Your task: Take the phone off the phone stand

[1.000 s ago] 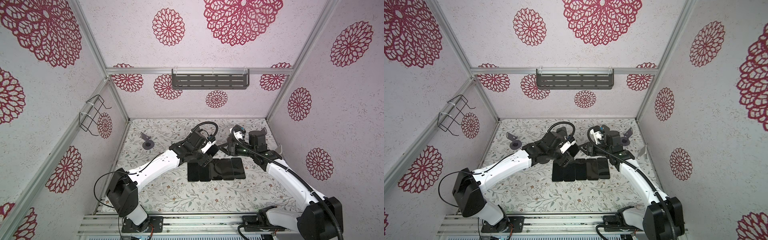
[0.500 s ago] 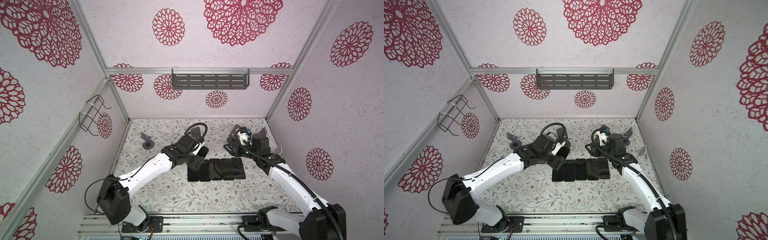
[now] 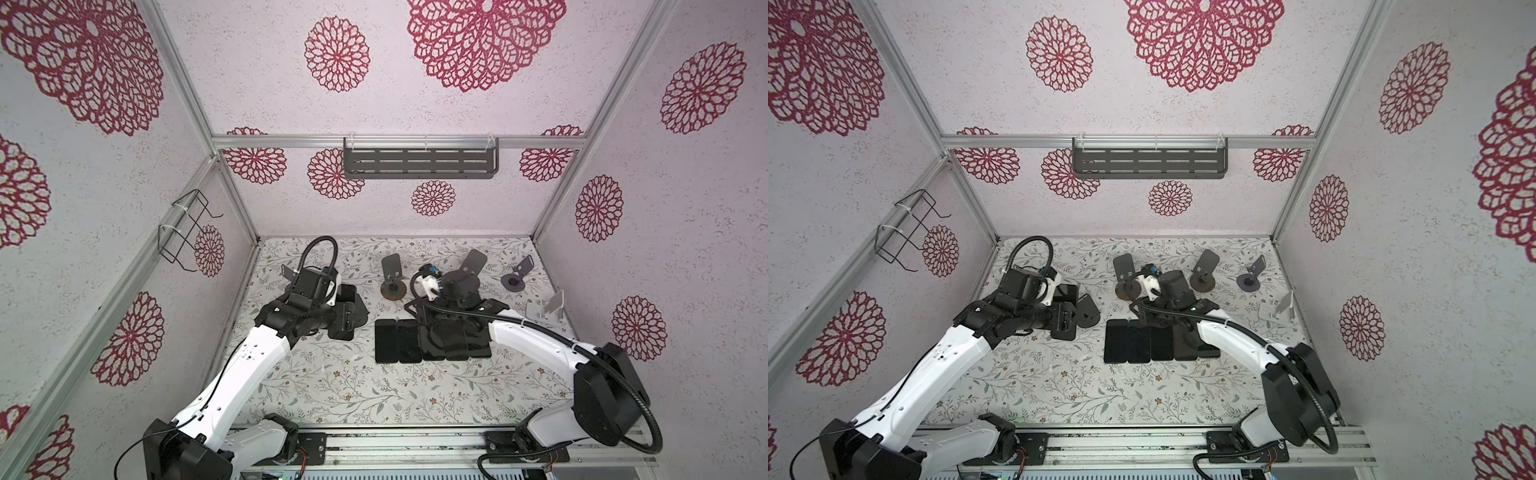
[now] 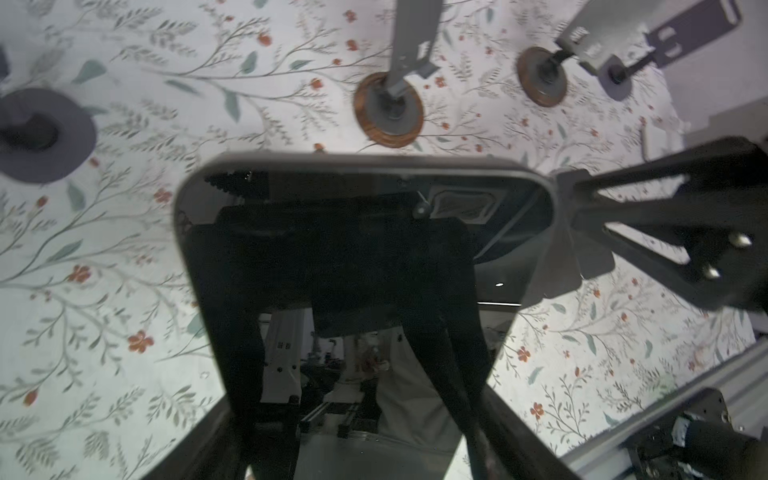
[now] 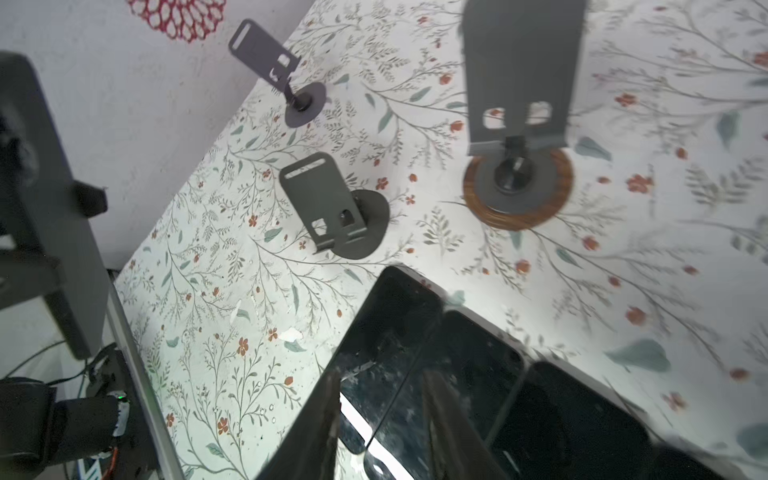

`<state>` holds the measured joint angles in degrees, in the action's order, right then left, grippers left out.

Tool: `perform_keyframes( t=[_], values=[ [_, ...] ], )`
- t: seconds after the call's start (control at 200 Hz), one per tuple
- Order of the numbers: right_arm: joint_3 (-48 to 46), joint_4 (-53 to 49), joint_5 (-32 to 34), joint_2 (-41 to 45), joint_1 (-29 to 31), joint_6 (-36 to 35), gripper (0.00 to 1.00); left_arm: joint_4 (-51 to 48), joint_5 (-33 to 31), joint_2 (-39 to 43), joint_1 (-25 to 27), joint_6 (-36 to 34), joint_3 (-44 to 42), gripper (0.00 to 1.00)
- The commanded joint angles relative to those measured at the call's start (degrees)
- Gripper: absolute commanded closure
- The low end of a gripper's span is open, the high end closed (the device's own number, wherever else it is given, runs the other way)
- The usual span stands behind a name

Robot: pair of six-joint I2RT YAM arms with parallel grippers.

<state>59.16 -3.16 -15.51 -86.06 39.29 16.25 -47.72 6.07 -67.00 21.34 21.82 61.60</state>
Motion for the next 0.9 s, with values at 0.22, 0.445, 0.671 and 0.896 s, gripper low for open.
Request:
perform_keyframes(
  t=[0.22,0.445,0.671,0.896],
  values=[
    [8.66,11.09,14.56,-14.76,11.32,-6.74,0.46,-3.78,4.62,1.37,-13.43,0.86,-1.1,0.76],
    [15.38,14.18,19.39,-23.1,13.23,-7.28,0.01,-3.04,7.73,1.35,-19.33,-0.2,-2.82,0.78],
    [21.57,13.71,18.88,-29.75,13.46,-7.37,0.01,-0.46,9.74,1.52,-21.33,-0.36,-4.77,0.78],
    [26.9,13.45,18.84,-35.19,13.53,-7.62,0.01,0.61,10.85,1.7,-21.87,-0.58,-5.54,0.78]
  ],
)
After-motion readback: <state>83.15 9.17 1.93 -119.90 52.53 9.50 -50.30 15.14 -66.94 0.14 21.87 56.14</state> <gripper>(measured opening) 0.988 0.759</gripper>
